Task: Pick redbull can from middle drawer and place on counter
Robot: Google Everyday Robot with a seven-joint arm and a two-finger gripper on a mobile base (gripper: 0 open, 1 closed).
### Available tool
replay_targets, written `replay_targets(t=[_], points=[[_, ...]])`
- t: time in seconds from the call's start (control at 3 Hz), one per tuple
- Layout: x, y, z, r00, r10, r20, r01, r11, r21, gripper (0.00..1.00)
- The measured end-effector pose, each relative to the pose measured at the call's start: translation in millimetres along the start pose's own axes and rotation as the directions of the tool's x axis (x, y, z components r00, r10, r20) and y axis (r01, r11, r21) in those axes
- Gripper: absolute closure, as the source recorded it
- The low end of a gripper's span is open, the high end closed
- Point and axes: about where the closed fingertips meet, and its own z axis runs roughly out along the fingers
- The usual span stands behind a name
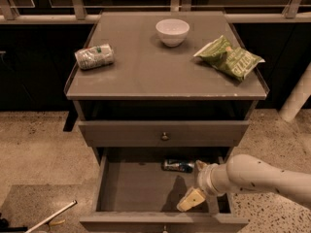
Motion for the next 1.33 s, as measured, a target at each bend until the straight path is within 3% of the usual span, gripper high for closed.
replay_targets(t=[0.33,1.33], points=[[2,-1,3,1.0,0.0,-0.001,0.0,1.0,0.007,0.0],[-2,-47,69,0.998,0.027,0.05,-0.028,0.9993,0.025,0.0]])
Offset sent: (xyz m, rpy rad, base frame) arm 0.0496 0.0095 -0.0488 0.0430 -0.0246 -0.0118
